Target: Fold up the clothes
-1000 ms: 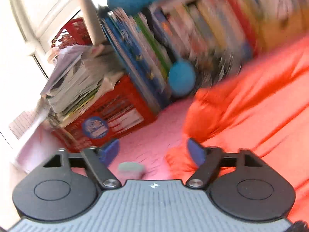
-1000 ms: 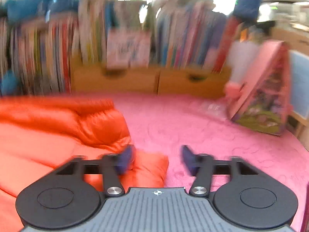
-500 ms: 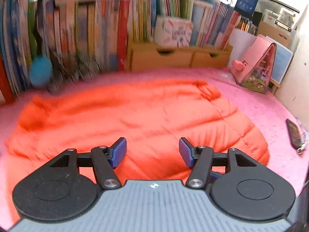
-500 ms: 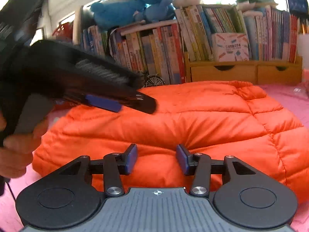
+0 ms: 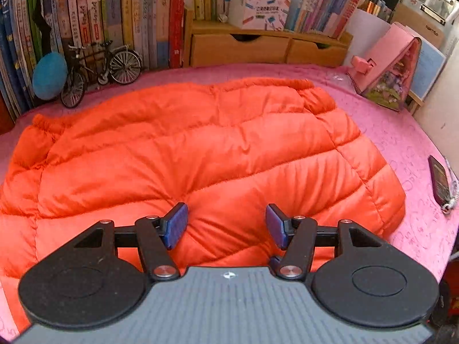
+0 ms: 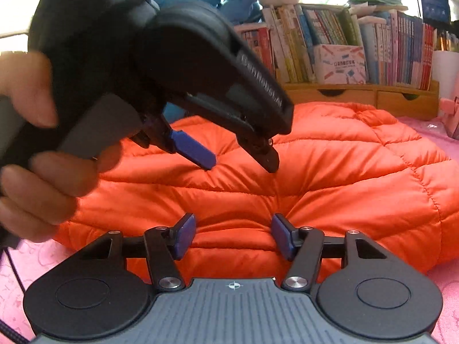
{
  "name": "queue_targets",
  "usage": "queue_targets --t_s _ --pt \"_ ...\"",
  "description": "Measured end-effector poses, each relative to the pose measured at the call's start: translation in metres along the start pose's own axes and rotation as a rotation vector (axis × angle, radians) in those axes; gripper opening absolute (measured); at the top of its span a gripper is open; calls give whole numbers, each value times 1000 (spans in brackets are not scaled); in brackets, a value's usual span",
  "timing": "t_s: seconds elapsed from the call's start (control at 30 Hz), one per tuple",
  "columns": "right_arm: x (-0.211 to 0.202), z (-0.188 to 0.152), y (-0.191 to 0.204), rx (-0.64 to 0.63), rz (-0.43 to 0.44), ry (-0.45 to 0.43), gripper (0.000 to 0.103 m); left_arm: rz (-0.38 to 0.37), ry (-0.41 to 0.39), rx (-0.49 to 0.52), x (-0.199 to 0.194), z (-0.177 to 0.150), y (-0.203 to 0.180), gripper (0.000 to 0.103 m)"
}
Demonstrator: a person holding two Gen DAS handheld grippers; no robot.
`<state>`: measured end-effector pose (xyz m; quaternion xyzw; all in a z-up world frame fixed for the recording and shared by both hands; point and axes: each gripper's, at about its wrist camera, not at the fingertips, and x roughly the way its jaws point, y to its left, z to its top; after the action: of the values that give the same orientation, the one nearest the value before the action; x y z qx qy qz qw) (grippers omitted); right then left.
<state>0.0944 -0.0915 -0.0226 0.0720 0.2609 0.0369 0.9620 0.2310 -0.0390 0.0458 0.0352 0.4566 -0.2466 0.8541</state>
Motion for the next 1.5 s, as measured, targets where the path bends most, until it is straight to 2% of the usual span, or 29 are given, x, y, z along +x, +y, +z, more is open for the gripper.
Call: queue_targets --t_s 0.17,0.23,0.33,0.47,0.6,0.87,1.0,1.3,1.5 --pt "-3 -6 0 30 -10 35 57 -18 40 25 -7 -10 -9 56" --pt "-4 -6 -1 38 -11 40 56 -1 50 37 -4 -12 -12 51" --pt "-4 -5 -1 42 -15 47 55 25 64 56 0 -17 -16 49" --pt "-6 -3 1 33 -19 57 55 66 81 49 15 -17 -12 35" --pt "-4 -2 0 35 -13 66 55 45 75 -12 31 -5 3 34" --pt "3 1 -3 28 -9 76 55 107 7 -21 48 23 9 34" --pt "5 2 -4 28 -5 80 55 107 45 -97 70 48 21 33" --pt "1 1 -8 45 14 78 55 199 42 -88 103 73 23 32" --pt "-1 1 -8 48 17 79 55 177 50 -143 117 91 36 31"
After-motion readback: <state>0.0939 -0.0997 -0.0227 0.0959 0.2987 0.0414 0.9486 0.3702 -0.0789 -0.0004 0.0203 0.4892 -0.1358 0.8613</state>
